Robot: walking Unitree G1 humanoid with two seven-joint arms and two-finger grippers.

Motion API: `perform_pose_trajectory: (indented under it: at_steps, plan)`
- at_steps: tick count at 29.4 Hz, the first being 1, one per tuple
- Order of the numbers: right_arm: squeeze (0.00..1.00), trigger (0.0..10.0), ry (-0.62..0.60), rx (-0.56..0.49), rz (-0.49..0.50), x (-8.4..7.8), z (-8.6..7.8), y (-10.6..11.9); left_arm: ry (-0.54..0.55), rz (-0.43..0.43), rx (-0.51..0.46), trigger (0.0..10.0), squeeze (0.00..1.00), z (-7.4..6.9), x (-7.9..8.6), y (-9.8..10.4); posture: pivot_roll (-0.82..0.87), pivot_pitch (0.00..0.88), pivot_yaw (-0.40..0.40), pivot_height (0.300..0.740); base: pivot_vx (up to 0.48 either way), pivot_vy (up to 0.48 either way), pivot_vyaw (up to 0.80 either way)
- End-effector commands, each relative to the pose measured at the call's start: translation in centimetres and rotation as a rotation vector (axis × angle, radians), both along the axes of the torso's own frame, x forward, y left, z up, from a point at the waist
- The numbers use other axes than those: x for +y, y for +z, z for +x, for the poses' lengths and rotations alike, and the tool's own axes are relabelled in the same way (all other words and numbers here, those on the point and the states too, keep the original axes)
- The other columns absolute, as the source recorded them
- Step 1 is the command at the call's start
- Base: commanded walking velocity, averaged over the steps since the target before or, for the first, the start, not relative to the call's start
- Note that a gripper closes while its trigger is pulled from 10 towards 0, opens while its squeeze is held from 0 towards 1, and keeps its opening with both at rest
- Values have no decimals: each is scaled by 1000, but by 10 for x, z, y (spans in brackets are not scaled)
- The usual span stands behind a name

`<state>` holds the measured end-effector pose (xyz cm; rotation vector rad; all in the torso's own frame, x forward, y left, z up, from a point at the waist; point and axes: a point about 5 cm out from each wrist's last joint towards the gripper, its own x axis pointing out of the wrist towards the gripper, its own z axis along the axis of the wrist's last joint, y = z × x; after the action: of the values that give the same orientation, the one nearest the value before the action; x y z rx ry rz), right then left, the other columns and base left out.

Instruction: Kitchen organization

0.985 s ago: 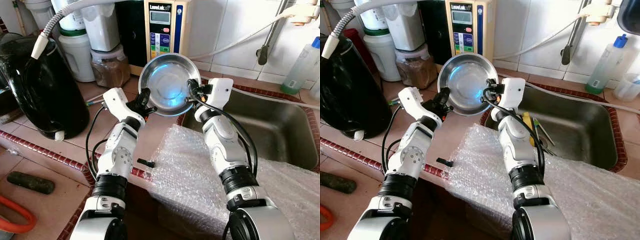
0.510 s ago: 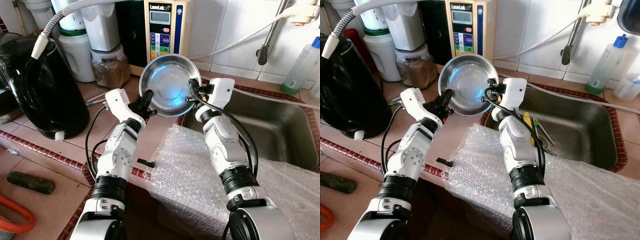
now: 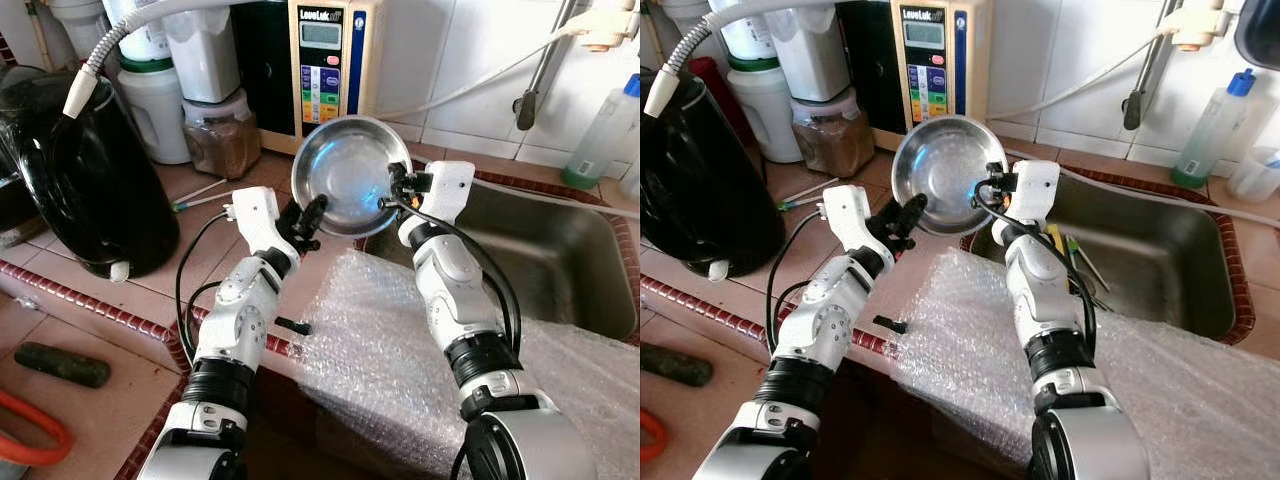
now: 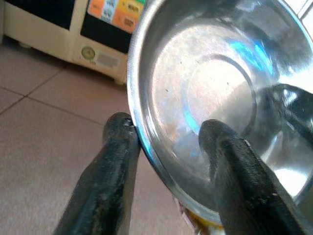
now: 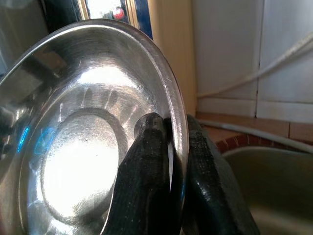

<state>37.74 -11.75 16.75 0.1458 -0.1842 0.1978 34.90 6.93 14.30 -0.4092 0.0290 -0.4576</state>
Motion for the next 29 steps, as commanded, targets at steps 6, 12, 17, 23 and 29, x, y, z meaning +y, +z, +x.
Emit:
perform_pose_trajectory:
  at_steps: [6, 12, 17, 23, 29]
  plan:
    - [0, 0, -255, 46, -53, -40, 4, -6, -150, 122, -95, 10000, 1000, -12, -19, -2, 69, 0, 51, 740, 0, 0, 0]
    - [0, 0, -370, 75, -99, -62, 3, -10, -187, 180, -117, 10000, 1000, -16, -21, -4, 70, 0, 51, 740, 0, 0, 0]
    - [0, 0, -499, 111, -185, -87, -1, -19, -252, 232, -156, 10000, 1000, -21, -26, -4, 70, 0, 51, 740, 0, 0, 0]
    - [0, 0, -642, 155, -310, -113, -13, -37, -322, 243, -176, 10000, 1000, -28, -36, -5, 60, 0, 61, 740, 0, 0, 0]
    - [0, 0, -642, 235, -340, -116, -19, -54, -335, 260, -183, 10000, 1000, -29, -40, -5, 56, 0, 63, 740, 0, 0, 0]
